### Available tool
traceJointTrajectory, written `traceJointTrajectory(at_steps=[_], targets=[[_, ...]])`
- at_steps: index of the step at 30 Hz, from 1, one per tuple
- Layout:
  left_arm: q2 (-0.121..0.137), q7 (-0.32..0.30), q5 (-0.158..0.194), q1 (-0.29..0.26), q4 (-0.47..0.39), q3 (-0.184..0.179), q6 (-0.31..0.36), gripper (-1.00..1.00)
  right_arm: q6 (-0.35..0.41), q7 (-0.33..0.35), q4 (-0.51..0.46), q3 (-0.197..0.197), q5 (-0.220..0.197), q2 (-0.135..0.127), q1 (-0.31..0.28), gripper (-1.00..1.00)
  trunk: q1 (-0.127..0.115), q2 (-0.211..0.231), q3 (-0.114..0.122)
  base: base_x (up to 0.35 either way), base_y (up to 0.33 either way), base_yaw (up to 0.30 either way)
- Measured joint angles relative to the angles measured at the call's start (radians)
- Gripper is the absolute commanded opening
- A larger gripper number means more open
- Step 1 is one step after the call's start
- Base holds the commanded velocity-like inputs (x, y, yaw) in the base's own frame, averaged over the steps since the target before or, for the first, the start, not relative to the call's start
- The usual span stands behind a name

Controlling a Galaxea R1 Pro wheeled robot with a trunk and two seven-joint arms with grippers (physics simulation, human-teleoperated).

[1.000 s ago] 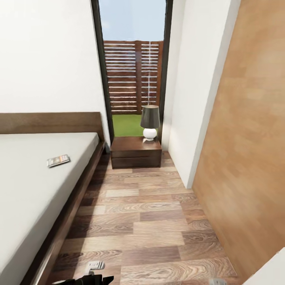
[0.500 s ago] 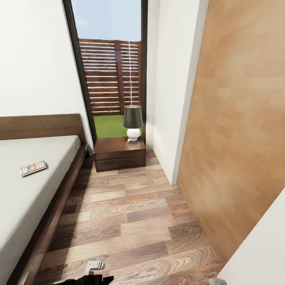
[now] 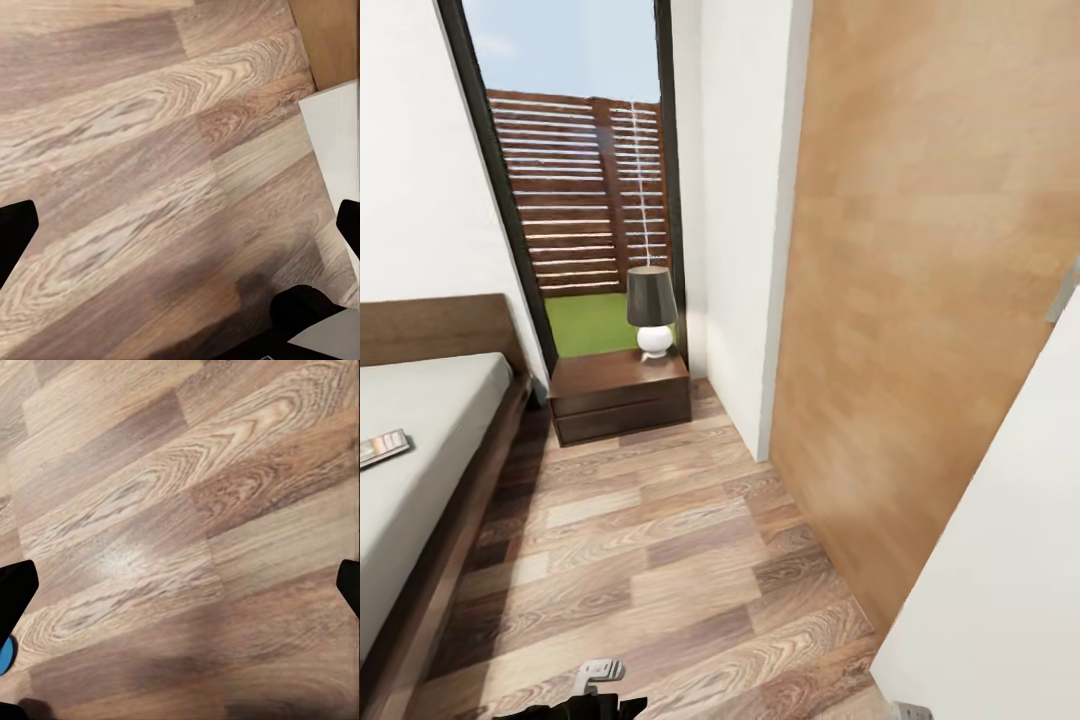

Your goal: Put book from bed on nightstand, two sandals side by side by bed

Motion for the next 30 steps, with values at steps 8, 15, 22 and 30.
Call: traceJointTrajectory(at_steps=[8,15,22,30], targets=[[0.000,0.000,0.000,0.000,0.000,0.000,0.000,1.00,0.000,0.000,0.000,0.000,0.001,0.000,0.000,1.00,0.000,0.000,0.000,0.000,0.000,-0.283],[0.000,0.000,0.000,0.000,0.000,0.000,0.000,1.00,0.000,0.000,0.000,0.000,0.001,0.000,0.000,1.00,0.000,0.000,0.000,0.000,0.000,-0.196],[0.000,0.000,0.000,0.000,0.000,0.000,0.000,1.00,0.000,0.001,0.000,0.000,0.002,0.000,0.000,1.00,0.000,0.000,0.000,0.000,0.000,-0.016],[0.000,0.000,0.000,0.000,0.000,0.000,0.000,1.00,0.000,-0.001,0.002,0.001,0.008,0.004,0.000,1.00,0.000,0.000,0.000,0.000,0.000,-0.001]])
